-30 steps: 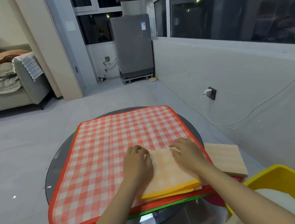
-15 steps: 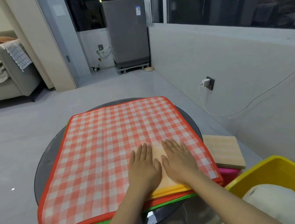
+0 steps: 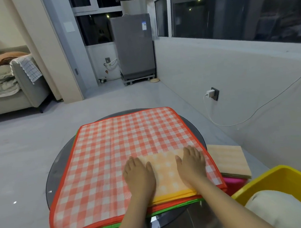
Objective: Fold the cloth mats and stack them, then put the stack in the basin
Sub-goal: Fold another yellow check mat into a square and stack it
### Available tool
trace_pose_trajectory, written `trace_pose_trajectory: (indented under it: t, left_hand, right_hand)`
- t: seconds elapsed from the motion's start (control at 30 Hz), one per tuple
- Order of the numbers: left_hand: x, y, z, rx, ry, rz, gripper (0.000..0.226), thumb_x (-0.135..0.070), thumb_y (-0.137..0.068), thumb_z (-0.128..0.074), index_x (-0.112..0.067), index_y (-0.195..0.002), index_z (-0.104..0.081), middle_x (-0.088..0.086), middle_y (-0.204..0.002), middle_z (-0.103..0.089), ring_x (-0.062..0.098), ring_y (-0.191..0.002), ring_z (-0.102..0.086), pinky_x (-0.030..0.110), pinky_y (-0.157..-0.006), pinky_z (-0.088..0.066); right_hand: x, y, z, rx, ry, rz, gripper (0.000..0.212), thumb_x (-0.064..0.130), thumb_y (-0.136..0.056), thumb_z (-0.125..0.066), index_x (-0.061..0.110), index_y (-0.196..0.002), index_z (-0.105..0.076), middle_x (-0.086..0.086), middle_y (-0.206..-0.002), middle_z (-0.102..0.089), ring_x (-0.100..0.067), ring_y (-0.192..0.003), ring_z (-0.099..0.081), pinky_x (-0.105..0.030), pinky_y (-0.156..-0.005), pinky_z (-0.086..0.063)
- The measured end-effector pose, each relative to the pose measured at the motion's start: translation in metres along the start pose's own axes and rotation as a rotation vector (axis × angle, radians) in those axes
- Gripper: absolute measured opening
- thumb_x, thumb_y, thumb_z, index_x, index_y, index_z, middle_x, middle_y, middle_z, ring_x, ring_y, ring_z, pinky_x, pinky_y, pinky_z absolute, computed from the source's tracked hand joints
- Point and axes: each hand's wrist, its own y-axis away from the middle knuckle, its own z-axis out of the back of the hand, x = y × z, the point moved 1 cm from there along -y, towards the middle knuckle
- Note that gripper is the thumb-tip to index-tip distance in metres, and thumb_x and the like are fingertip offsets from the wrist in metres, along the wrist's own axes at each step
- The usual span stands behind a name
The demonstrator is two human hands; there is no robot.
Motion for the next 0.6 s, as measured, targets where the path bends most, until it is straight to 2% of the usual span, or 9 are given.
trace_pose_trajectory:
  t: [0.07,0.13,0.23,0.3,0.4,0.5,0.6]
  left_hand:
    - [0.002,-0.004,0.007,-0.104,0.107,0.041,0.047,-0.039,-0.098,-0.036,-0.012,-0.135,-0.047,0.006,-0.143,-0.044,0.025,-0.131,-0.038,0.039,-0.110,-0.027]
    - [0.003,-0.007,0.013,-0.155,0.288,0.133,0.035,-0.035,-0.094,-0.050,-0.015,-0.120,-0.061,0.004,-0.125,-0.059,0.024,-0.115,-0.051,0.040,-0.100,-0.037]
    - [0.002,-0.008,0.024,-0.105,0.689,0.272,0.025,-0.030,-0.088,-0.063,-0.016,-0.109,-0.065,0.001,-0.108,-0.066,0.022,-0.099,-0.058,0.039,-0.087,-0.048]
    - [0.001,-0.012,0.030,-0.050,0.838,0.280,0.020,-0.028,-0.087,-0.066,-0.015,-0.103,-0.065,0.000,-0.098,-0.067,0.021,-0.089,-0.061,0.035,-0.075,-0.054]
    - [-0.008,-0.018,0.048,0.008,0.978,0.219,0.009,-0.019,-0.087,-0.066,-0.012,-0.094,-0.066,0.002,-0.087,-0.066,0.021,-0.077,-0.061,0.026,-0.058,-0.048]
    - [-0.024,-0.022,0.067,0.037,1.059,0.159,0.008,-0.013,-0.085,-0.066,-0.011,-0.093,-0.065,0.003,-0.089,-0.066,0.020,-0.072,-0.061,0.014,-0.045,-0.041]
    - [-0.055,-0.026,0.081,0.079,1.151,0.094,0.009,-0.015,-0.084,-0.069,-0.011,-0.091,-0.065,0.002,-0.084,-0.066,0.016,-0.065,-0.060,0.014,-0.045,-0.042]
  right_hand:
    - [-0.002,-0.004,0.005,-0.044,-0.106,-0.042,0.054,0.046,-0.097,-0.037,0.016,-0.141,-0.034,-0.002,-0.149,-0.033,-0.023,-0.138,-0.025,-0.038,-0.114,-0.019]
    - [-0.005,-0.007,0.013,-0.077,-0.226,-0.085,0.043,0.042,-0.093,-0.050,0.018,-0.128,-0.049,-0.001,-0.134,-0.048,-0.022,-0.126,-0.038,-0.037,-0.105,-0.031]
    - [-0.009,-0.011,0.026,-0.092,-0.522,-0.128,0.024,0.032,-0.089,-0.060,0.016,-0.108,-0.059,0.000,-0.110,-0.060,-0.021,-0.108,-0.049,-0.032,-0.090,-0.041]
    - [-0.012,-0.010,0.039,-0.077,-0.717,-0.126,0.019,0.025,-0.088,-0.063,0.014,-0.103,-0.059,0.003,-0.098,-0.059,-0.017,-0.097,-0.054,-0.028,-0.083,-0.043]
    - [-0.019,-0.013,0.060,-0.101,-0.814,-0.094,0.017,0.025,-0.087,-0.065,0.013,-0.096,-0.058,0.000,-0.092,-0.062,-0.017,-0.085,-0.060,-0.027,-0.073,-0.046]
    - [-0.024,-0.015,0.086,-0.116,-0.913,-0.078,0.019,0.023,-0.088,-0.063,0.007,-0.097,-0.057,-0.003,-0.073,-0.060,-0.010,-0.047,-0.054,-0.021,-0.049,-0.043]
    - [-0.037,-0.019,0.118,-0.174,-1.003,-0.046,0.018,0.021,-0.089,-0.062,0.007,-0.099,-0.056,-0.004,-0.074,-0.062,-0.012,-0.045,-0.056,-0.023,-0.045,-0.046]
